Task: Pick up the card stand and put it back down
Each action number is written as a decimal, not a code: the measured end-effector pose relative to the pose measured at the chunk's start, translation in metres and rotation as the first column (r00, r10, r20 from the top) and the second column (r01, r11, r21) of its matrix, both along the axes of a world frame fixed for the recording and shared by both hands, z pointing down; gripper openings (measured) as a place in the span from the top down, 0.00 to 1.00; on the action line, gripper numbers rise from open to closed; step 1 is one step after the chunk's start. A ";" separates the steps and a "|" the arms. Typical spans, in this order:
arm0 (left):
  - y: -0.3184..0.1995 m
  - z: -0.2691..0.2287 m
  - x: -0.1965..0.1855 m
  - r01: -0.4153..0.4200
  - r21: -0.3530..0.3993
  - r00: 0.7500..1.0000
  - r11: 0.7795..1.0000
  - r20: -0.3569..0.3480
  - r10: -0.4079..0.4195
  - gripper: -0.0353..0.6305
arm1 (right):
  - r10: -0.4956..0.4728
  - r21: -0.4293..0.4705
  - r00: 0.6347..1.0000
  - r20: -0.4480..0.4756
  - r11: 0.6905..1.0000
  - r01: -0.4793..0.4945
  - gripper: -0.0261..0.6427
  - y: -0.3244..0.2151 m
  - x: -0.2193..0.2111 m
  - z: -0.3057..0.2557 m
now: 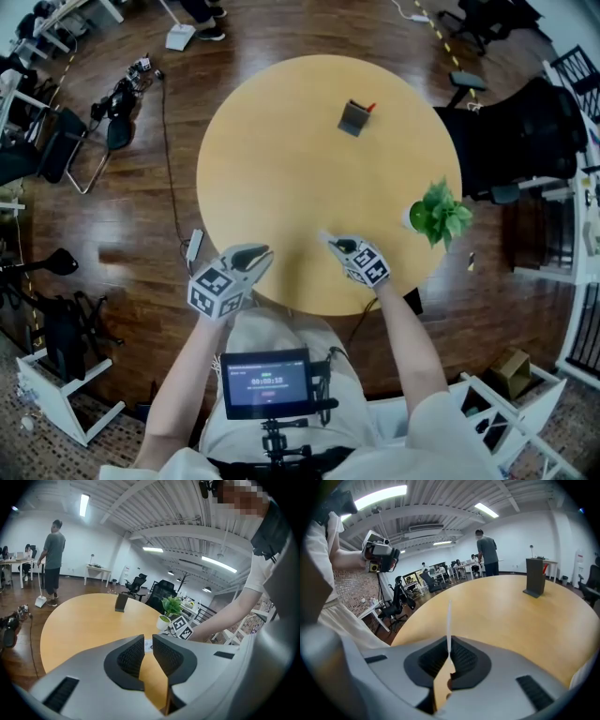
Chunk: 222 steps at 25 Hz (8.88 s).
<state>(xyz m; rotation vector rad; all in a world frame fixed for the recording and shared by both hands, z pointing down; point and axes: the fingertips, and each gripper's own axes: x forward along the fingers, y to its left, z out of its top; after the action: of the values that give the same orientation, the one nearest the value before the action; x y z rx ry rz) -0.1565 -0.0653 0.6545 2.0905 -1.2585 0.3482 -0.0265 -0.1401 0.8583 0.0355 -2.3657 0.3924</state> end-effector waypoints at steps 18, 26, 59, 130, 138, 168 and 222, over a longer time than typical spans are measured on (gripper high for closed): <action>0.010 0.005 0.005 -0.010 -0.025 1.000 1.000 0.012 0.010 0.87 | -0.002 -0.031 0.998 -0.063 1.000 0.000 0.92 0.000 0.009 0.046; 0.008 0.008 0.013 -0.037 -0.043 0.999 0.998 0.011 0.038 0.87 | -0.012 -0.025 0.998 -0.062 1.000 0.011 0.91 -0.004 0.006 0.047; -0.034 -0.065 0.022 -0.048 0.143 0.999 0.989 -0.009 0.050 0.87 | 0.285 0.154 0.891 0.352 0.922 -0.356 0.73 -0.049 0.058 -0.191; 0.114 -0.162 0.036 -0.224 0.302 0.959 0.926 -0.100 0.264 0.88 | 0.651 0.247 0.539 0.535 0.489 -0.836 0.81 0.217 0.188 -0.367; 0.154 -0.150 0.085 -0.190 0.284 0.969 0.940 -0.101 0.226 0.88 | 0.682 0.217 0.523 0.512 0.486 -0.846 0.81 0.247 0.265 -0.350; 0.186 -0.131 0.107 -0.167 0.221 0.978 0.961 -0.084 0.190 0.88 | 0.619 0.159 0.595 0.513 0.612 -0.774 0.81 0.268 0.234 -0.340; 0.178 -0.127 0.116 -0.199 0.227 0.974 0.953 -0.061 0.218 0.93 | 0.647 0.165 0.571 0.506 0.577 -0.800 0.81 0.276 0.244 -0.336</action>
<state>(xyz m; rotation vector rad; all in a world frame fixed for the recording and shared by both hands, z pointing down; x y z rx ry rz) -0.0405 0.1129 0.5275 2.4090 -1.0683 0.2161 0.2175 0.1358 0.5222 1.3149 -2.6899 0.3323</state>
